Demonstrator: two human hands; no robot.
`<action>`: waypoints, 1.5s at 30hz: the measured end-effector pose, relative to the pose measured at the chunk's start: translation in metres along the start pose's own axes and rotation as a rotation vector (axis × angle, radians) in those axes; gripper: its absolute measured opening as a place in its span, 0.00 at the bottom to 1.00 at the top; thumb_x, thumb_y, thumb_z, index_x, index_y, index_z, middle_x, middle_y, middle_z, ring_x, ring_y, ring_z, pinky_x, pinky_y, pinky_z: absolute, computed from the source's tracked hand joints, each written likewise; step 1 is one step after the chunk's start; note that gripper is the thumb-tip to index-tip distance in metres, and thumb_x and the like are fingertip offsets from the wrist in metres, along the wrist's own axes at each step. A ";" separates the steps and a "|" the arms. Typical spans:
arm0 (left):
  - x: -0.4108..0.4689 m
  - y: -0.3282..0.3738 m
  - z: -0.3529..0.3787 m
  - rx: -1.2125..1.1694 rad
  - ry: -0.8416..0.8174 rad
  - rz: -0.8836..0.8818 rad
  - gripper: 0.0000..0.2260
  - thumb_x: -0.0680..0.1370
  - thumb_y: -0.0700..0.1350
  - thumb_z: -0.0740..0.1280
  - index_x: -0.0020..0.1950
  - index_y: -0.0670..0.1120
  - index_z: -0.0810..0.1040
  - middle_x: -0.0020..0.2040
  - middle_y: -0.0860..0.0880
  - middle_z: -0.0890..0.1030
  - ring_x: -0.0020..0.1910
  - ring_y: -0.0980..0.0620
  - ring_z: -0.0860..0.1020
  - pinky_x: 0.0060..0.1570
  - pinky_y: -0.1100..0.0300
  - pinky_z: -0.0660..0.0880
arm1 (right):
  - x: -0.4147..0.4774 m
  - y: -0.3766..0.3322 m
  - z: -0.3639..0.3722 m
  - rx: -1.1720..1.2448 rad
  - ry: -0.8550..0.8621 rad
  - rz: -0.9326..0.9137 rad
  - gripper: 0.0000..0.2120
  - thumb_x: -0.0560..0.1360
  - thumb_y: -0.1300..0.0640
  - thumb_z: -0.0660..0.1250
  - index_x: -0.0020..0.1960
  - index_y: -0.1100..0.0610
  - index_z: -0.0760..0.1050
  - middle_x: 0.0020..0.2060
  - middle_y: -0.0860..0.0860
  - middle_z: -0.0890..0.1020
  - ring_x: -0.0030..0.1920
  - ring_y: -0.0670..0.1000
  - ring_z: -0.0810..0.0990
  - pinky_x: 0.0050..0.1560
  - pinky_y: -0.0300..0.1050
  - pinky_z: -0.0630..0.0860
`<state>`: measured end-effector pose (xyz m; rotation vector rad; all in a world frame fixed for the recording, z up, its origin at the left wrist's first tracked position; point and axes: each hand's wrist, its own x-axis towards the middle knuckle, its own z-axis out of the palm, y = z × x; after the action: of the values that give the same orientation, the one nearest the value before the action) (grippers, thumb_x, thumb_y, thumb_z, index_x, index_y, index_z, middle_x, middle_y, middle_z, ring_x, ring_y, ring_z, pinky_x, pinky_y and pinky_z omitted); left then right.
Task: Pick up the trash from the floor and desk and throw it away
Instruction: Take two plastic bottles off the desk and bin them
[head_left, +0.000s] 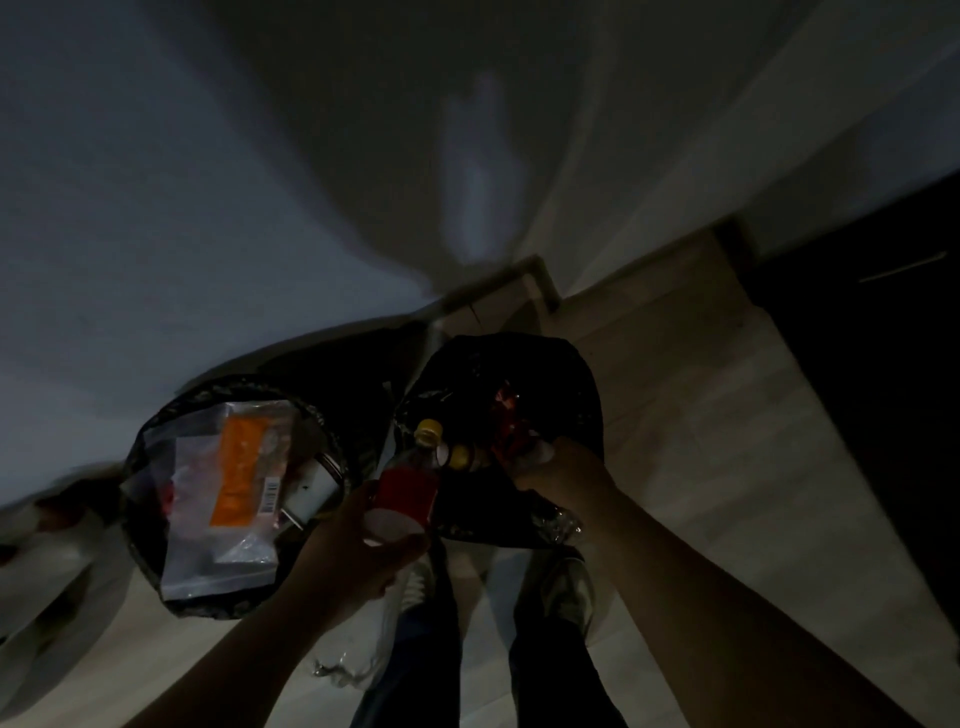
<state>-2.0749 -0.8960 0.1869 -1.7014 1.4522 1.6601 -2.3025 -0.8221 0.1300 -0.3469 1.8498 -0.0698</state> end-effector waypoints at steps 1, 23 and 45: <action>0.002 -0.001 -0.001 0.002 0.005 0.011 0.34 0.70 0.44 0.74 0.72 0.52 0.62 0.49 0.47 0.78 0.37 0.50 0.81 0.29 0.65 0.75 | 0.005 -0.005 0.002 -0.046 -0.003 -0.024 0.23 0.70 0.54 0.71 0.62 0.59 0.73 0.58 0.58 0.78 0.57 0.58 0.77 0.59 0.51 0.76; 0.033 0.001 0.001 0.029 -0.007 0.046 0.34 0.70 0.45 0.74 0.72 0.53 0.62 0.53 0.47 0.78 0.41 0.50 0.80 0.29 0.65 0.73 | 0.041 0.011 0.024 -0.090 0.058 -0.032 0.29 0.74 0.53 0.69 0.72 0.56 0.64 0.67 0.58 0.72 0.67 0.60 0.70 0.66 0.51 0.69; 0.066 0.076 0.043 0.364 -0.044 0.060 0.28 0.73 0.45 0.72 0.71 0.43 0.65 0.66 0.41 0.74 0.63 0.42 0.74 0.62 0.50 0.72 | -0.038 0.075 -0.035 -0.325 0.329 -0.264 0.22 0.75 0.51 0.66 0.67 0.53 0.68 0.57 0.51 0.76 0.55 0.50 0.76 0.49 0.38 0.70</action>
<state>-2.1739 -0.9188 0.1475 -1.4247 1.6775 1.3485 -2.3411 -0.7443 0.1591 -0.8477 2.1327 -0.0062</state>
